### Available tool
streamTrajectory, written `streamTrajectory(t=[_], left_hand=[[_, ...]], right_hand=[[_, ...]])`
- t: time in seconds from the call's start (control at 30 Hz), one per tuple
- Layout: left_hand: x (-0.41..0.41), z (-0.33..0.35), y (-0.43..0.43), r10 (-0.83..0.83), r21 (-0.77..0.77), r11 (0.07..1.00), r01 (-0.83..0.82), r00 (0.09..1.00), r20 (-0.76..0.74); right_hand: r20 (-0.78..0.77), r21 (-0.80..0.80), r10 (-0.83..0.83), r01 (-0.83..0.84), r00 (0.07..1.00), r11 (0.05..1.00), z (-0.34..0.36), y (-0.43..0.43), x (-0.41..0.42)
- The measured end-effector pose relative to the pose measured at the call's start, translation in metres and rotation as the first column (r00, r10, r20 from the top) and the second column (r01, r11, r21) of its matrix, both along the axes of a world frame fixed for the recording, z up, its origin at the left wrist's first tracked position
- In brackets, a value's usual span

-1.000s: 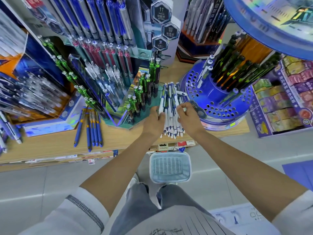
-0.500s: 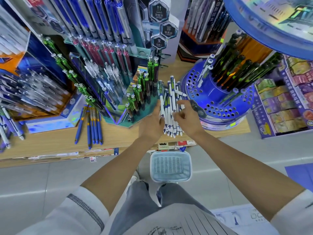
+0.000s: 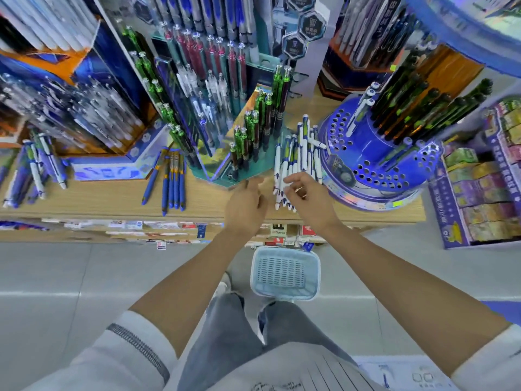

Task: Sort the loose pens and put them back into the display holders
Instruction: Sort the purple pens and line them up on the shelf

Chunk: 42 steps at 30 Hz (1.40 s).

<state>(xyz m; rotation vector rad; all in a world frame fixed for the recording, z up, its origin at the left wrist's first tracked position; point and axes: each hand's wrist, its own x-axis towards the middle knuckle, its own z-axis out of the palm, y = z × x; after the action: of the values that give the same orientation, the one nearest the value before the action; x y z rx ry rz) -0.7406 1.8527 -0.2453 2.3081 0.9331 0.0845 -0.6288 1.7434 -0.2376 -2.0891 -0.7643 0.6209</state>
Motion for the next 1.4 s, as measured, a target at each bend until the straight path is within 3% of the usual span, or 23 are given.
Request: streamTrajectory(t=[0.2,0.4,0.5,0.63,0.73,0.83,1.03,1.17,1.4], left_hand=[[-0.072,-0.002,0.036,0.133,0.128,0.979,-0.16,0.971,0.197],[-0.151,-0.012,0.114,0.249,0.23,0.938,-0.26,0.965,0.078],[-0.178,-0.019,0.15,0.185,0.193,0.965,-0.176,0.982,-0.027],[-0.194,-0.031,0.179,-0.102,0.092,0.988,0.123,0.973,-0.209],[-0.195,-0.03,0.187,-0.258,0.064,0.959,0.275,0.945,-0.199],[-0.204,-0.027,0.199,-0.285,0.047,0.955,0.293,0.949,-0.136],[-0.249,-0.023,0.239,-0.104,0.172,0.981,0.091,0.992,0.069],[-0.289,-0.016,0.257,0.11,0.207,0.97,-0.129,0.989,0.097],[-0.357,-0.013,0.298,0.301,0.183,0.934,-0.307,0.952,0.062]], right_hand=[[-0.093,0.021,0.201,-0.2,0.975,0.98,-0.003,0.038,-0.048],[-0.074,0.014,0.289,-0.289,0.954,0.957,-0.012,0.109,-0.112],[-0.018,-0.032,0.248,-0.249,0.969,0.968,-0.025,0.144,-0.138],[0.104,-0.159,0.272,-0.254,0.957,0.954,-0.038,0.176,-0.168],[0.19,-0.203,0.239,-0.2,0.952,0.959,-0.045,0.189,-0.183],[0.204,-0.223,0.172,-0.125,0.964,0.967,-0.04,0.195,-0.19],[0.299,-0.119,0.178,-0.149,0.937,0.982,-0.027,0.215,-0.204],[0.272,-0.045,0.282,-0.28,0.92,0.959,-0.019,0.251,-0.233],[0.147,-0.036,0.461,-0.461,0.875,0.887,-0.018,0.311,-0.297]])
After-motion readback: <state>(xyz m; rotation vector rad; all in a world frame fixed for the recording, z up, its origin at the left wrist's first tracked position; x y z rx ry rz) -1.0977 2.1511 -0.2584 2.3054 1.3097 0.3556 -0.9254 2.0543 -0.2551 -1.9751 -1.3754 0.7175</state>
